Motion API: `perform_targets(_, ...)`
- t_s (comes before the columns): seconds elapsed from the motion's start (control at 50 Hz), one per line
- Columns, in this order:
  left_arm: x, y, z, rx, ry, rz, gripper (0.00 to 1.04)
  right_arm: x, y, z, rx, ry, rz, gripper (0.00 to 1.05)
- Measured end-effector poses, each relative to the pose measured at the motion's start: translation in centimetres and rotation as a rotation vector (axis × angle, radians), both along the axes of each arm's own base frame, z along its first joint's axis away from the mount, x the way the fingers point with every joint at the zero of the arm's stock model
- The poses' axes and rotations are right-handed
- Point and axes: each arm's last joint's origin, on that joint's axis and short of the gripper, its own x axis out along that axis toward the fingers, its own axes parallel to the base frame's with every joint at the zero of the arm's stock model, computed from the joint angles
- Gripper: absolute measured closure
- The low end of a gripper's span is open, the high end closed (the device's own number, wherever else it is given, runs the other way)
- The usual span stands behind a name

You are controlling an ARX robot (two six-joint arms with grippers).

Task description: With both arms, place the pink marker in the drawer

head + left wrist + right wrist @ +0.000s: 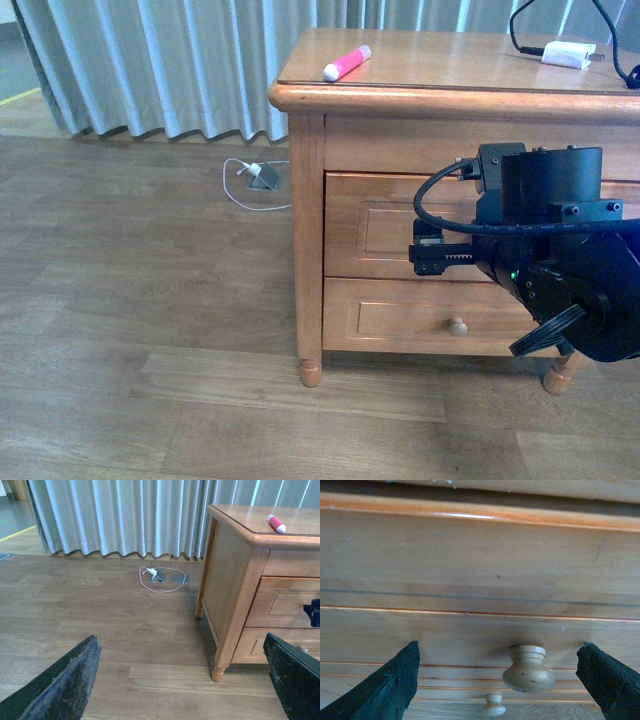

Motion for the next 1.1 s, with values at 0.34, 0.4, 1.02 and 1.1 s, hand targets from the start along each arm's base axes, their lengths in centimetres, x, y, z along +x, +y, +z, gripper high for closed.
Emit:
perform_targets(0.34, 0.0, 0.0, 0.0, 0.0, 0.0, 0.0, 0.06, 0.13, -0.21, -0.32, -0.011, 0.007, -0.008, 0.08)
perform_targets(0.4, 0.0, 0.0, 0.0, 0.0, 0.0, 0.0, 0.06, 0.13, -0.23, -0.31, -0.011, 0.007, -0.009, 0.09)
perform_targets(1.02, 0.0, 0.0, 0.0, 0.0, 0.0, 0.0, 0.06, 0.01, -0.91, -0.54, -0.027, 0.015, -0.034, 0.8)
perform_targets(1.1, 0.0, 0.0, 0.0, 0.0, 0.0, 0.0, 0.06, -0.26, -0.95, -0.66, -0.013, 0.017, -0.033, 0.8)
